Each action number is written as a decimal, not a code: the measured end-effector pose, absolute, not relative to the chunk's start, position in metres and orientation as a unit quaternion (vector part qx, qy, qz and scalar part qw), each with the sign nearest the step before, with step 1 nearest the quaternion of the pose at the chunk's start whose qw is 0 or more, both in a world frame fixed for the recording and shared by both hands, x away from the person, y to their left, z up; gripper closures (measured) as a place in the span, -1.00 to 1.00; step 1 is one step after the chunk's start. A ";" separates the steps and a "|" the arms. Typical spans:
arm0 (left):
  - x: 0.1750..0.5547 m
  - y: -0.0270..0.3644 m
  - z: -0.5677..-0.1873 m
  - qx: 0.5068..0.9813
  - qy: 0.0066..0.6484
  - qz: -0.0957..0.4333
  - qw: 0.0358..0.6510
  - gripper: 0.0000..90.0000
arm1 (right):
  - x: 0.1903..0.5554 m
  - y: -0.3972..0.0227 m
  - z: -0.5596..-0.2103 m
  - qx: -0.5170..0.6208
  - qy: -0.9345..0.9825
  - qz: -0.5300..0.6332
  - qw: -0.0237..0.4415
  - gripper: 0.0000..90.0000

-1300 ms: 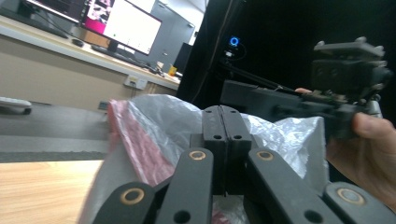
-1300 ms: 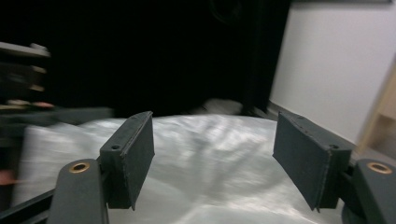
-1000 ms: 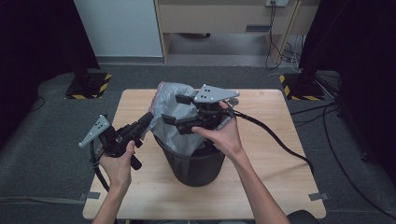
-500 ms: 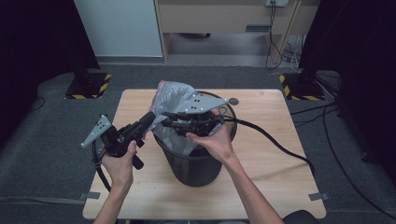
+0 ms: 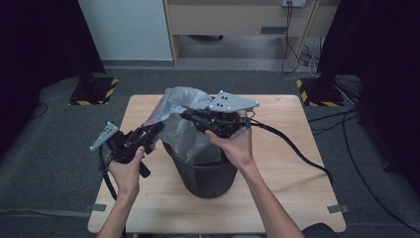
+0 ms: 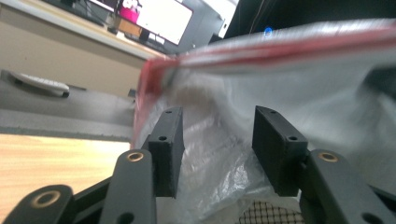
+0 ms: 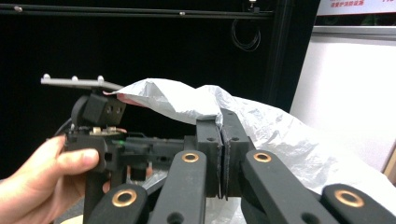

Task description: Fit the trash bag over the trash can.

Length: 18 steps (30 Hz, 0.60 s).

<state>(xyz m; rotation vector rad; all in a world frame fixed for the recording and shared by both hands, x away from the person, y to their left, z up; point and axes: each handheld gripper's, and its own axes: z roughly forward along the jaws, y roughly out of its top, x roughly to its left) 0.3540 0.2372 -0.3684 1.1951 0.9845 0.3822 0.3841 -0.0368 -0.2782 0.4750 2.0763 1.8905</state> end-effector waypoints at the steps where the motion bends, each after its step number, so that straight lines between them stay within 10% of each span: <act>1: 0.354 0.237 -0.368 0.536 0.442 0.171 0.699 0.25 | 0.384 -0.038 -0.277 0.165 0.720 0.657 0.148 0.98; 10: 0.351 0.237 -0.361 0.555 0.422 0.175 0.695 0.91 | 0.381 -0.055 -0.262 0.171 0.700 0.672 0.169 0.98; 18: 0.350 0.238 -0.360 0.561 0.415 0.181 0.693 0.99 | 0.382 -0.085 -0.262 0.191 0.667 0.697 0.185 0.99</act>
